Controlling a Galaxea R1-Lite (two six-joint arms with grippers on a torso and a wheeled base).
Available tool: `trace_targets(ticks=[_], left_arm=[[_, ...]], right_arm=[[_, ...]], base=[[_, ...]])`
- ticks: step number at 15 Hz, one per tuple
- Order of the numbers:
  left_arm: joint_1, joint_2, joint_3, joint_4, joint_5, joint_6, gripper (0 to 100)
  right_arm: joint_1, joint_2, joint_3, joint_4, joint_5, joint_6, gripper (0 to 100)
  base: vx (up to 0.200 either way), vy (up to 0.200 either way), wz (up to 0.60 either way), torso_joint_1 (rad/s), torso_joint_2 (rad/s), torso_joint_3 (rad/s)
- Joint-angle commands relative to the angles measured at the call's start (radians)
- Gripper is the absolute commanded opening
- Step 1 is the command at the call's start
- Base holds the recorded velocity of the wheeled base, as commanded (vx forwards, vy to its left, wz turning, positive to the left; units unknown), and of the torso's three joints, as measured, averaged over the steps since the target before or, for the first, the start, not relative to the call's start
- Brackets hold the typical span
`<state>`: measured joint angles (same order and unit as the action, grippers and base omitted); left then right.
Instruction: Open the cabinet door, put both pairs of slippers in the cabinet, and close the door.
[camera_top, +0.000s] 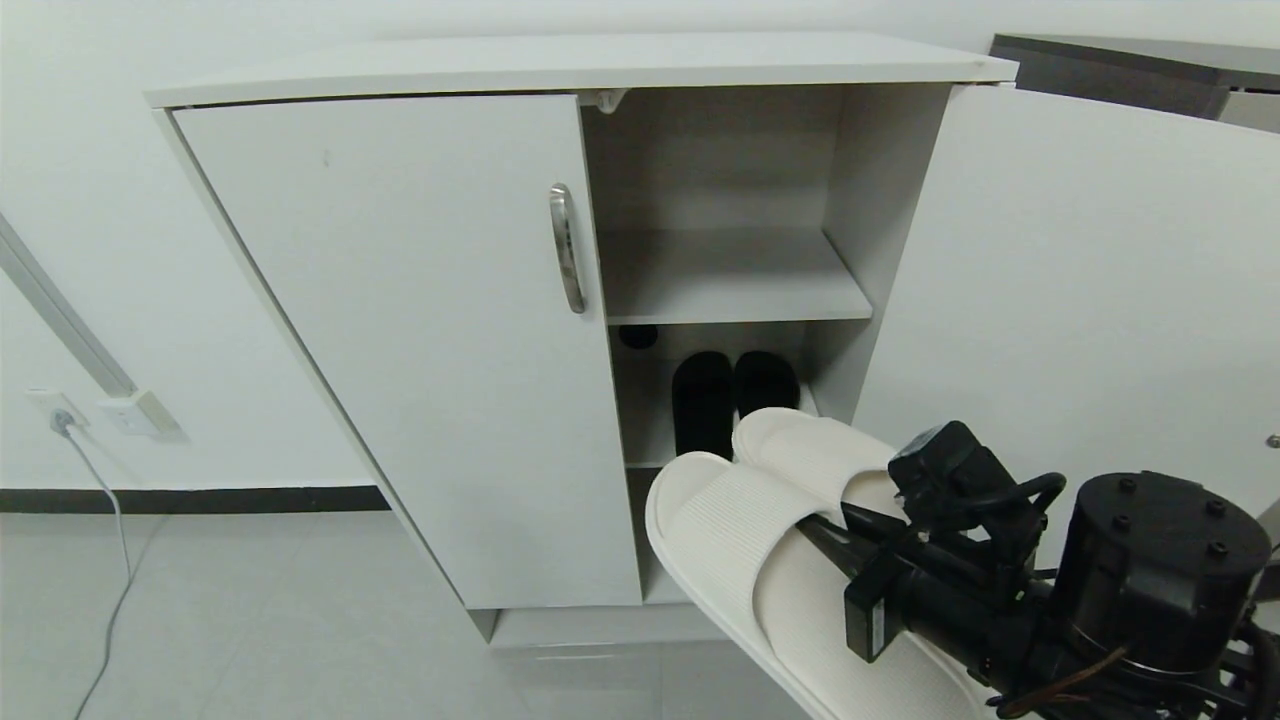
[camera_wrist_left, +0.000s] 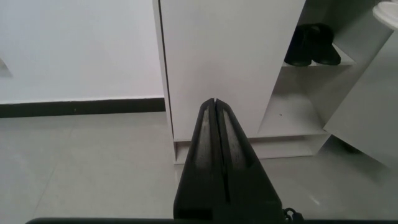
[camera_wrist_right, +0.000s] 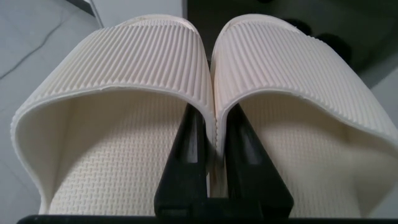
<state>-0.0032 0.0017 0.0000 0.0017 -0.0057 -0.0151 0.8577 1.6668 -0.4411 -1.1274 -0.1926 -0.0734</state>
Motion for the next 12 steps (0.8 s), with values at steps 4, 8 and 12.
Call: trace_targets(ticks=[4,8,12], left_arm=[[0.0,0.0,0.0,0.0,0.0,0.001,0],[0.0,0.0,0.0,0.0,0.0,0.001,0],[0.0,0.0,0.0,0.0,0.0,0.001,0]], right_arm=[[0.087,0.176,-0.162,0.018,-0.291,0.063,0],[0.11,0.254,-0.26,0.135,-0.453,0.187,0],[0.113,0.295,-0.484,0.468,-0.605,0.36,0]], base=[[0.0,0.0,0.0,0.0,0.0,0.0],[0.0,0.0,0.0,0.0,0.0,0.0],[0.0,0.0,0.0,0.0,0.0,0.0]])
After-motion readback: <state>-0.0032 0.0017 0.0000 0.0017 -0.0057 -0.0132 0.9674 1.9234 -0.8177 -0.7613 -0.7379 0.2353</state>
